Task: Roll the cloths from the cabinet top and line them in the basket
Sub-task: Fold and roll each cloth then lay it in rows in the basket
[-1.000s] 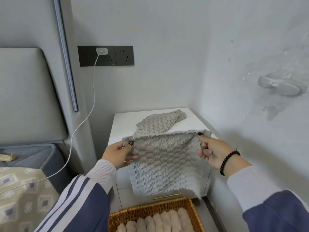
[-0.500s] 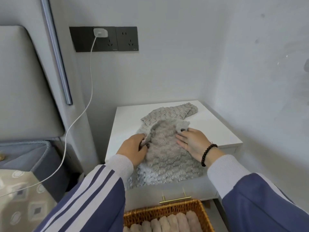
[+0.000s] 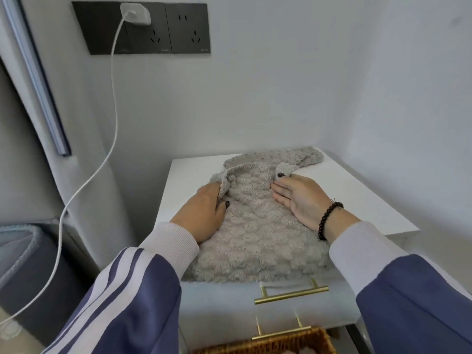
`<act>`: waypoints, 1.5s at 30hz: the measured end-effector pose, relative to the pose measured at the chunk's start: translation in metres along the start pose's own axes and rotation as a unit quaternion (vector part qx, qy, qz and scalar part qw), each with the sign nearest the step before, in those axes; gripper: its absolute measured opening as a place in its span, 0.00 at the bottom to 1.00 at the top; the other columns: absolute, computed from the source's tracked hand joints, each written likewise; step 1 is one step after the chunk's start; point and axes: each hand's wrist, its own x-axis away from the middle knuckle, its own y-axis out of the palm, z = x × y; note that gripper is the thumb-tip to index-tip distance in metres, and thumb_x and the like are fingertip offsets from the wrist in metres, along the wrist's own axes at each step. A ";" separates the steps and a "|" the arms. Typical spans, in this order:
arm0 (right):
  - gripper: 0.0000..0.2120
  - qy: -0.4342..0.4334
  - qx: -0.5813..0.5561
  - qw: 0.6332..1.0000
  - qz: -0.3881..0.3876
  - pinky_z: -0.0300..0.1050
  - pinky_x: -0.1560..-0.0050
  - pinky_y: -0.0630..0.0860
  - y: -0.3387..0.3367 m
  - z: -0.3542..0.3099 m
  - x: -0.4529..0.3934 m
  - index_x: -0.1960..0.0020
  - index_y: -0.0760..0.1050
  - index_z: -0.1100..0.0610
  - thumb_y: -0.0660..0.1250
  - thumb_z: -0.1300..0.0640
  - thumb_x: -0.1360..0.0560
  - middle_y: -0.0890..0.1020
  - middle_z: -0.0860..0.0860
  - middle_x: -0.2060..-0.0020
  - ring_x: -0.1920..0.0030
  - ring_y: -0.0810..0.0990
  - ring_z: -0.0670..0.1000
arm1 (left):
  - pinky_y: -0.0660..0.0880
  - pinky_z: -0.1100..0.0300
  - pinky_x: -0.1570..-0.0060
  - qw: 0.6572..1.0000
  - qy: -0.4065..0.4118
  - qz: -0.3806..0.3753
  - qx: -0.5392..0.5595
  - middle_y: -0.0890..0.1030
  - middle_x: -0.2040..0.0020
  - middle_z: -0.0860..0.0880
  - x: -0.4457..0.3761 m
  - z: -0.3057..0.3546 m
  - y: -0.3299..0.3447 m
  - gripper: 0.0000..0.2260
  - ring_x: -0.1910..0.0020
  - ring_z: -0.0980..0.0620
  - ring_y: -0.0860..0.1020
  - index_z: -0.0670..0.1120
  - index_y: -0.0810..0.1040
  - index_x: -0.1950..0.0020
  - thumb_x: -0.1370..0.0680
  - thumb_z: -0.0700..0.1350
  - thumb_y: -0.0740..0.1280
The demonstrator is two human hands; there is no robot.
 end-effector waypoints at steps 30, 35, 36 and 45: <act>0.03 0.067 0.016 0.997 0.044 0.38 0.74 0.79 -0.027 -0.054 0.039 0.55 0.76 0.64 0.68 0.64 0.25 0.78 0.57 0.57 0.67 0.77 0.50 | 0.81 0.53 0.49 0.759 -0.178 0.116 0.616 0.84 0.52 0.40 0.034 -0.036 -0.057 0.06 0.54 0.47 0.84 0.37 0.79 0.47 0.22 0.35 0.65; 0.05 0.083 0.085 0.988 0.099 0.38 0.73 0.78 -0.032 -0.053 0.078 0.50 0.78 0.63 0.69 0.65 0.26 0.77 0.55 0.59 0.70 0.74 0.50 | 0.82 0.52 0.53 0.762 -0.223 0.082 0.602 0.84 0.52 0.40 0.066 -0.012 -0.069 0.07 0.52 0.43 0.84 0.38 0.79 0.48 0.24 0.39 0.69; 0.06 0.084 0.104 0.985 0.105 0.39 0.71 0.79 -0.033 -0.051 0.082 0.49 0.78 0.64 0.68 0.66 0.26 0.77 0.56 0.59 0.70 0.75 0.51 | 0.82 0.53 0.53 0.787 -0.225 0.088 0.568 0.84 0.51 0.40 0.071 -0.007 -0.067 0.07 0.52 0.44 0.83 0.38 0.79 0.48 0.24 0.40 0.70; 0.11 0.032 0.298 0.951 0.075 0.42 0.69 0.80 -0.037 -0.031 0.108 0.45 0.76 0.59 0.65 0.69 0.25 0.78 0.54 0.48 0.66 0.84 0.52 | 0.78 0.55 0.56 0.855 -0.239 0.123 0.443 0.81 0.48 0.43 0.096 0.003 -0.061 0.21 0.52 0.47 0.80 0.41 0.75 0.40 0.30 0.30 0.73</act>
